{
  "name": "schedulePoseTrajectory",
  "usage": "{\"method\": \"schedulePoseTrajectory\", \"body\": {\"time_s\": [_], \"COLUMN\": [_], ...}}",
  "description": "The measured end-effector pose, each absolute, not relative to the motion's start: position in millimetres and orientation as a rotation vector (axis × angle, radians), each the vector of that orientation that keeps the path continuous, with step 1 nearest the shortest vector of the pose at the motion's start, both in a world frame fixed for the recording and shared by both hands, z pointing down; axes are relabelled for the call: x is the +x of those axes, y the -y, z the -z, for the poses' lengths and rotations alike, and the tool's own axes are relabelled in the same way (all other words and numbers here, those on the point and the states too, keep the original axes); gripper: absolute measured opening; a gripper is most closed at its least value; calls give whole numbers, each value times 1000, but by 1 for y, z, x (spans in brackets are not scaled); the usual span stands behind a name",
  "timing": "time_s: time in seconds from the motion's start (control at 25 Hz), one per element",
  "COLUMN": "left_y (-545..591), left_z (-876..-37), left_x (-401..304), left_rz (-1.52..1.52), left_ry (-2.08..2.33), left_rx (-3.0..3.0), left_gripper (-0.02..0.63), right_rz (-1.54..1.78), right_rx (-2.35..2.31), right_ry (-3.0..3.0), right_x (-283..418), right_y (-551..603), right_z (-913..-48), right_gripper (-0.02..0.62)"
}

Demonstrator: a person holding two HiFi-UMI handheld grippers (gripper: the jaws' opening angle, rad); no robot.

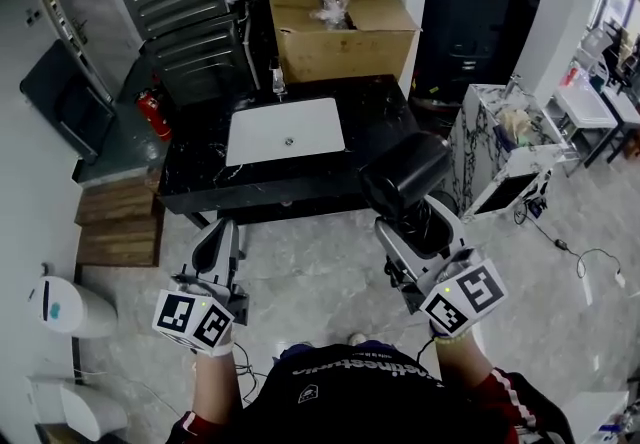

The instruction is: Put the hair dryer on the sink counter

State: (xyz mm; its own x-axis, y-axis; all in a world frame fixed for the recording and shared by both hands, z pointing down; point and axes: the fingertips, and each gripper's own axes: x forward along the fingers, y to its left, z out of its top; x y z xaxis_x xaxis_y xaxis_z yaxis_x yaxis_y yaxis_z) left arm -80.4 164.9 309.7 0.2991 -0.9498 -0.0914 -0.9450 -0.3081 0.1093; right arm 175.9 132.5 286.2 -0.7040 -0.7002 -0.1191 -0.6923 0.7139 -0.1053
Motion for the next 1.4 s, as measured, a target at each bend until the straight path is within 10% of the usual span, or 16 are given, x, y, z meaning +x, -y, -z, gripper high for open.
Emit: {"method": "schedulePoseTrajectory", "body": {"time_s": [0.88, 1.4], "left_y": [-91, 83], "left_z": [-357, -345], "left_x": [-45, -138], "left_rz": [122, 163], "left_ry": [1792, 1720], "left_rx": [2486, 2557], "left_gripper": [15, 15], "right_rz": [193, 202], "right_rx": [-1195, -1294], "right_ry": [-2800, -2771], "right_x": [209, 110], "right_y": [-69, 98], "right_z": [-346, -329], "right_gripper": [310, 310]}}
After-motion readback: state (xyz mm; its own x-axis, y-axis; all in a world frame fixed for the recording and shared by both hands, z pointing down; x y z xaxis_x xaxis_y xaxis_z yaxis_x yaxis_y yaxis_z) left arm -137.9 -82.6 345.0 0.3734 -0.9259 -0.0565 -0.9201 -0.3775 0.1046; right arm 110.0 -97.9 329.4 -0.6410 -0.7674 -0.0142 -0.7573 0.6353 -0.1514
